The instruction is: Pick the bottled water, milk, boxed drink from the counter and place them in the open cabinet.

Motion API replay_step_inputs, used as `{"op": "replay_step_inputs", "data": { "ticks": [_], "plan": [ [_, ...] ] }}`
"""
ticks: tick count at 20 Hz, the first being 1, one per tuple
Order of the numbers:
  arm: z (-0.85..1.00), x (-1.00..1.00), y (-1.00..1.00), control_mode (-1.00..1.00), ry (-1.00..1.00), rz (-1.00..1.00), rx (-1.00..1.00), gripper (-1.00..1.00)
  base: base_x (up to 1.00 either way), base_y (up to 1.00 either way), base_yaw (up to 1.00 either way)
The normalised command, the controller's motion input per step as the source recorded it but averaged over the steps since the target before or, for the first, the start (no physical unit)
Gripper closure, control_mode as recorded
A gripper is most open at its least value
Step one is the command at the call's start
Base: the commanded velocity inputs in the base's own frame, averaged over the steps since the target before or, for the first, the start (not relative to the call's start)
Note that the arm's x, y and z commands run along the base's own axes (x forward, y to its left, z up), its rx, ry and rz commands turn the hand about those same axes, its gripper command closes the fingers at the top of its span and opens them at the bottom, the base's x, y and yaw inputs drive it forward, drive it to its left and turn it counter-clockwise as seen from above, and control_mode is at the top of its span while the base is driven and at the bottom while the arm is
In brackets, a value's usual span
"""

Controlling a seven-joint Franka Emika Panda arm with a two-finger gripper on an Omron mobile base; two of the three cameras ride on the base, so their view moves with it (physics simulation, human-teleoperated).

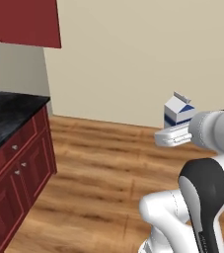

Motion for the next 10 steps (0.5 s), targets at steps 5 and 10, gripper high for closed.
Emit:
{"op": "replay_step_inputs", "data": {
  "ticks": [5,10],
  "plan": [
    [0.0,0.0,0.0,1.0,0.0,0.0,0.0,1.0,0.59,0.27,0.16],
    [0.0,0.0,0.0,1.0,0.0,0.0,0.0,1.0,0.52,0.27,0.22]
  ]
}}
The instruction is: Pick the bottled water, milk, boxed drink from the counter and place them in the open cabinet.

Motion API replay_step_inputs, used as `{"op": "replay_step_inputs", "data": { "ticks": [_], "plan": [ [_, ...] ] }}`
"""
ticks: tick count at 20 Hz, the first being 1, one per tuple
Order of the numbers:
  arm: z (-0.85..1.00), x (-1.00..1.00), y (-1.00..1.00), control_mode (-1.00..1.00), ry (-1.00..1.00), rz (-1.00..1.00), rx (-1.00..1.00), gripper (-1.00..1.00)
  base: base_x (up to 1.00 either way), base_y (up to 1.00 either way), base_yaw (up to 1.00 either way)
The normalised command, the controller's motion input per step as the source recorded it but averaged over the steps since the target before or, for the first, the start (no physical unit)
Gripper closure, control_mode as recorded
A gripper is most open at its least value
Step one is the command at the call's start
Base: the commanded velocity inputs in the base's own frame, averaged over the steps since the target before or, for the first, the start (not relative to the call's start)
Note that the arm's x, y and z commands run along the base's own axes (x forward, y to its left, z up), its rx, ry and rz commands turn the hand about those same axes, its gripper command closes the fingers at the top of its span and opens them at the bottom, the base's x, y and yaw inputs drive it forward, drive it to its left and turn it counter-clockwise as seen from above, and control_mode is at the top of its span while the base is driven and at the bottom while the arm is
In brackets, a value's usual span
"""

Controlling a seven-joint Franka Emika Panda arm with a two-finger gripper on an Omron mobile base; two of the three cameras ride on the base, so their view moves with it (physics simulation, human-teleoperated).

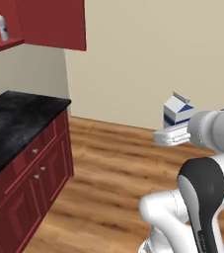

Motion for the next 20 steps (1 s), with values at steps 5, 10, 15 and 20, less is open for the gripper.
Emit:
{"op": "replay_step_inputs", "data": {
  "ticks": [5,10,15,20],
  "plan": [
    [0.0,0.0,0.0,1.0,0.0,0.0,0.0,1.0,0.37,0.18,0.28],
    [0.0,0.0,0.0,1.0,0.0,0.0,0.0,1.0,0.47,0.15,0.25],
    [0.0,0.0,0.0,1.0,0.0,0.0,0.0,1.0,0.53,0.03,0.24],
    [0.0,0.0,0.0,1.0,0.0,0.0,0.0,1.0,0.54,0.0,0.23]
  ]
}}
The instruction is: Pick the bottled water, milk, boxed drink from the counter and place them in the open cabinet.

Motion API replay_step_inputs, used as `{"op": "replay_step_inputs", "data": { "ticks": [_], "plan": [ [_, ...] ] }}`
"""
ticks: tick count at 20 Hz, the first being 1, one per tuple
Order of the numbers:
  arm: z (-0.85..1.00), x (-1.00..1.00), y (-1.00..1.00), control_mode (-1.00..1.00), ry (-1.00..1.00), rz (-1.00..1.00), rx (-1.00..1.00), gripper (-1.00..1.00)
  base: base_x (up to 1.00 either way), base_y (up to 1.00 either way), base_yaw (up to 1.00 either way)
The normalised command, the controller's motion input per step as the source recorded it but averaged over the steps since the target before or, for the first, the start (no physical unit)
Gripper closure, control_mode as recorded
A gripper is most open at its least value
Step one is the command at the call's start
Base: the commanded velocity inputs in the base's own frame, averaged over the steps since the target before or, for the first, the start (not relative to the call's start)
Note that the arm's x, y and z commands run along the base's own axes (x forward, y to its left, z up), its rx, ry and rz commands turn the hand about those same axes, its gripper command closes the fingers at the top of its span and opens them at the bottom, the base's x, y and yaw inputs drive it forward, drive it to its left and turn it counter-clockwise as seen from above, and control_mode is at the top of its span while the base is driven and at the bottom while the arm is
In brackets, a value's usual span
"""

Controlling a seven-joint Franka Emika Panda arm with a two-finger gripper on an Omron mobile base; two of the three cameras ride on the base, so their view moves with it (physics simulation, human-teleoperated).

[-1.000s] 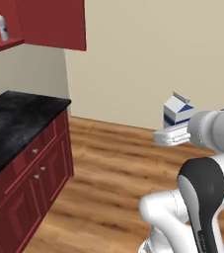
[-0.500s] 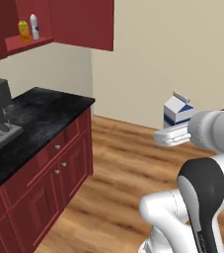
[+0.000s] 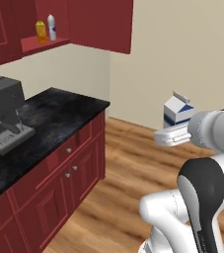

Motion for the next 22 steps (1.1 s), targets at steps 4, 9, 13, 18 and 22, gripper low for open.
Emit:
{"op": "replay_step_inputs", "data": {
  "ticks": [4,9,13,18,22],
  "plan": [
    [0.0,0.0,0.0,1.0,0.0,0.0,0.0,1.0,0.56,0.01,0.22],
    [0.0,0.0,0.0,1.0,0.0,0.0,0.0,1.0,0.54,0.0,0.23],
    [0.0,0.0,0.0,1.0,0.0,0.0,0.0,1.0,0.51,0.0,0.27],
    [0.0,0.0,0.0,1.0,0.0,0.0,0.0,1.0,0.36,0.0,0.29],
    [0.0,0.0,0.0,1.0,0.0,0.0,0.0,1.0,0.22,-0.04,0.33]
  ]
}}
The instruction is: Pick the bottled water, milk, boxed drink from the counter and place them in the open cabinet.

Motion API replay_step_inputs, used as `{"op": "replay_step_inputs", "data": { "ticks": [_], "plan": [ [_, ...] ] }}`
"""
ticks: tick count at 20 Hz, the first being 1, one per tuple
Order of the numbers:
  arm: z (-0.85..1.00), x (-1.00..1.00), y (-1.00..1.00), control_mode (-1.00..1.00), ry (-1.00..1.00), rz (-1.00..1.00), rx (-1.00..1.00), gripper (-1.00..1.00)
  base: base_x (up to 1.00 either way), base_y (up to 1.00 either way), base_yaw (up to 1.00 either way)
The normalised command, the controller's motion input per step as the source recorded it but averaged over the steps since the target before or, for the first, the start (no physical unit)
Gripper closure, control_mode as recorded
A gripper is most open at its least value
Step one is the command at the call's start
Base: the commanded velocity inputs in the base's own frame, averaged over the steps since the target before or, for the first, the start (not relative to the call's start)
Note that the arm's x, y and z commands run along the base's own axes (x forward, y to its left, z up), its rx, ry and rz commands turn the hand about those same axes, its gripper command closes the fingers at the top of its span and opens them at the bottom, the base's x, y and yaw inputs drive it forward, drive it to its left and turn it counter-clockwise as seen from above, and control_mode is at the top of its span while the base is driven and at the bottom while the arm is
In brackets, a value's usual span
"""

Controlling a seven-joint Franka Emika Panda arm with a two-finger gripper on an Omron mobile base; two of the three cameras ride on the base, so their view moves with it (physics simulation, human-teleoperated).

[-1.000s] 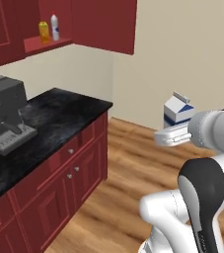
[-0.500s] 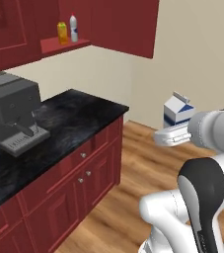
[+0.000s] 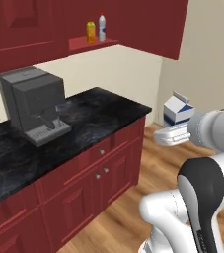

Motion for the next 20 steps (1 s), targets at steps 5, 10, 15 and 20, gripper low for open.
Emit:
{"op": "replay_step_inputs", "data": {
  "ticks": [5,10,15,20],
  "plan": [
    [0.0,0.0,0.0,1.0,0.0,0.0,0.0,1.0,0.08,-0.13,0.32],
    [0.0,0.0,0.0,1.0,0.0,0.0,0.0,1.0,0.35,-0.5,0.27],
    [0.0,0.0,0.0,1.0,0.0,0.0,0.0,1.0,0.32,-0.52,0.26],
    [0.0,0.0,0.0,1.0,0.0,0.0,0.0,1.0,0.24,-0.38,0.24]
  ]
}}
